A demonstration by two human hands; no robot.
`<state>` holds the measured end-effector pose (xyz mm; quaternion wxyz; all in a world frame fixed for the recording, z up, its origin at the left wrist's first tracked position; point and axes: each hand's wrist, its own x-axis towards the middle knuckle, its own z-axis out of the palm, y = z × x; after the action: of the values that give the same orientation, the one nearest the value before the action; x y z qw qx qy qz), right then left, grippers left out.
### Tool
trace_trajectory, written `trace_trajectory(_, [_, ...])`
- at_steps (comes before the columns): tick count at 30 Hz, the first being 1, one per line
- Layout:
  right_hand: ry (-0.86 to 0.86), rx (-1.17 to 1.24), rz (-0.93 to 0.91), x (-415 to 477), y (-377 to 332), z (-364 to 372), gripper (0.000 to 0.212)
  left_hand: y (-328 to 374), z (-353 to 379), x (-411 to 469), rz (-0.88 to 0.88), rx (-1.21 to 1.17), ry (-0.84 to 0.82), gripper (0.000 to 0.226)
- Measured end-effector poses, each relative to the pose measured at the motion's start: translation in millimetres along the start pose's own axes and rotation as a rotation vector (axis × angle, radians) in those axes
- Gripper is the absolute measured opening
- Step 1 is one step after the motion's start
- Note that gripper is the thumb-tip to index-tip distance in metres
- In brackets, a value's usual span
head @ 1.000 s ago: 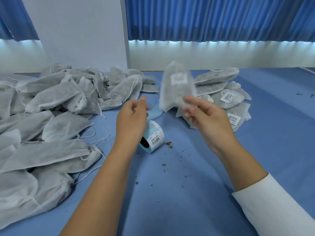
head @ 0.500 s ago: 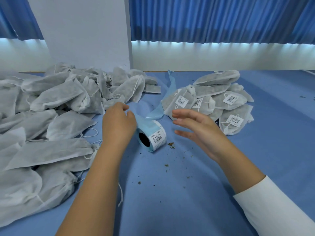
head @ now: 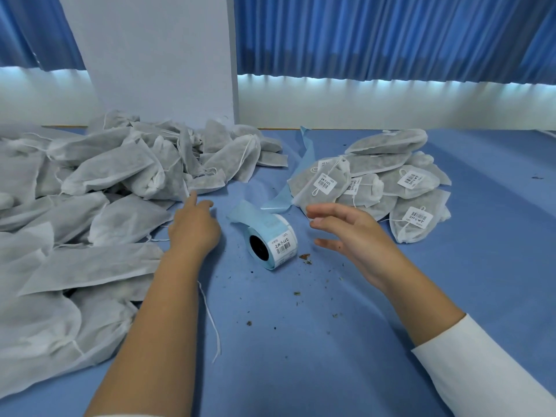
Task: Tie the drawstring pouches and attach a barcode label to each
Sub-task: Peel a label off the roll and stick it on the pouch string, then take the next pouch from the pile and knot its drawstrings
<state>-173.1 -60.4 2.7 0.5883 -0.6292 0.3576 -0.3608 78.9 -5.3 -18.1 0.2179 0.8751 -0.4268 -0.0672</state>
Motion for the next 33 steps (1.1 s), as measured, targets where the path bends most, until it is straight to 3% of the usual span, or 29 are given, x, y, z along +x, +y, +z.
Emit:
trace_trajectory(10, [0.038, -0.123, 0.032, 6.6, 9.7, 5.4, 0.025, -7.1, 6.8, 9.8, -0.179, -0.245, 0.035, 0.06])
trace_trajectory(21, [0.036, -0.144, 0.048, 8.3, 11.7, 6.1, 0.025, -19.1, -3.7, 36.7, -0.164, -0.309, -0.033, 0.066])
trace_trajectory(30, [0.045, -0.143, 0.045, 7.8, 10.3, 4.3, 0.022, -19.0, -1.9, 42.9, -0.226, -0.249, -0.024, 0.042])
trace_trajectory(33, [0.039, -0.15, 0.042, 6.4, 8.9, 3.9, 0.023, -19.1, -1.2, 41.9, -0.199, -0.332, -0.027, 0.049])
